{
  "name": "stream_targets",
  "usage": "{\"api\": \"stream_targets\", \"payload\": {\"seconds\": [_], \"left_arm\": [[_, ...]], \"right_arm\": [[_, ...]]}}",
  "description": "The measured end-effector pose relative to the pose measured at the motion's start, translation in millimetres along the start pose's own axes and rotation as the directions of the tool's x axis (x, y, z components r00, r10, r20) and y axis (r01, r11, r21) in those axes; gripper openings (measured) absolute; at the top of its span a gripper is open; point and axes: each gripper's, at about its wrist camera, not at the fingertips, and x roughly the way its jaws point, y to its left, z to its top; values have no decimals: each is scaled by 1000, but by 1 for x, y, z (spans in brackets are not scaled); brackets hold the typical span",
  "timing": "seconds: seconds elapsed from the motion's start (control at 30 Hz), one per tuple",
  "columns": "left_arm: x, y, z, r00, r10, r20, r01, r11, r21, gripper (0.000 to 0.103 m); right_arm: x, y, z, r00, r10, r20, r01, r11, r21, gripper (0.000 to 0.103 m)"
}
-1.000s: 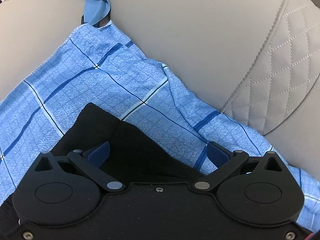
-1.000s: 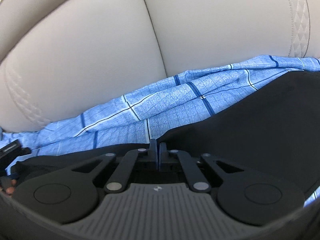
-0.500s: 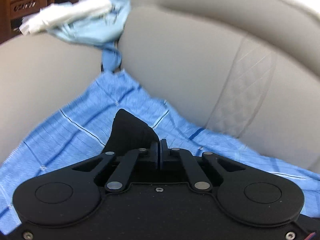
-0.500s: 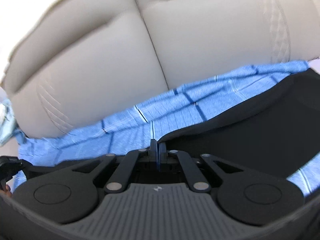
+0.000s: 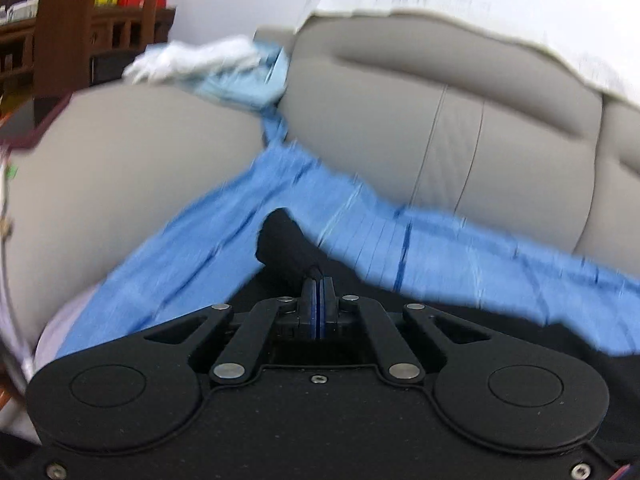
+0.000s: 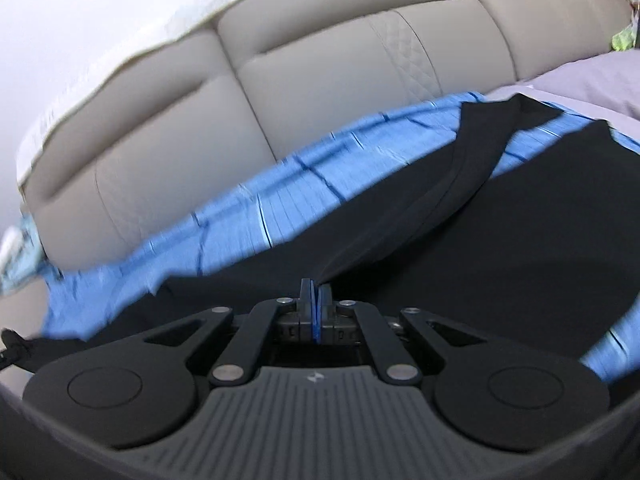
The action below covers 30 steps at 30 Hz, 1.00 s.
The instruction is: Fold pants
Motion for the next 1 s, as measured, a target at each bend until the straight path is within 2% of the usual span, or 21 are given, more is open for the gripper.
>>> {"api": "stream_targets", "payload": {"seconds": [0.1, 0.27, 0.47, 0.7, 0.73, 0.8, 0.83, 0.87, 0.9, 0.93, 1.0], "left_arm": [[-8, 20, -21, 999, 14, -44, -16, 999, -43, 2], [-16, 43, -42, 997, 25, -72, -30, 998, -56, 2], [-16, 50, -57, 995, 67, -78, -69, 997, -22, 2], [2, 58, -65, 985, 100, -144, -102, 995, -4, 4], [2, 59, -65, 984, 104, -148, -105, 994, -4, 7], [0, 60, -63, 983, 118, -142, -118, 993, 6, 17], [-4, 61, -61, 983, 129, -130, -128, 992, 12, 20], [-9, 62, -60, 984, 139, -111, -138, 990, 17, 29], [-14, 62, -57, 985, 150, -89, -149, 989, 22, 36], [-20, 62, -55, 985, 162, -57, -161, 987, 28, 38], [-31, 61, -47, 985, 171, 12, -172, 984, 41, 38]], "right_arm": [[-15, -4, -14, 999, -39, -18, 38, 999, -16, 2], [-29, -5, -31, 997, -67, -49, 63, 995, -70, 3], [-37, 1, -59, 988, -101, -115, 85, 987, -137, 2], [-31, 5, -90, 973, -134, -187, 91, 970, -225, 5], [-29, 5, -92, 970, -136, -202, 88, 969, -231, 7], [-30, 7, -92, 965, -132, -229, 72, 965, -251, 24], [-34, 10, -90, 965, -127, -229, 64, 963, -262, 42], [-39, 14, -87, 967, -112, -227, 45, 959, -281, 54], [-45, 19, -83, 971, -93, -220, 24, 955, -296, 62], [-51, 24, -78, 977, -78, -200, 11, 950, -313, 71], [-57, 39, -65, 987, -41, -153, -17, 933, -359, 73]]}}
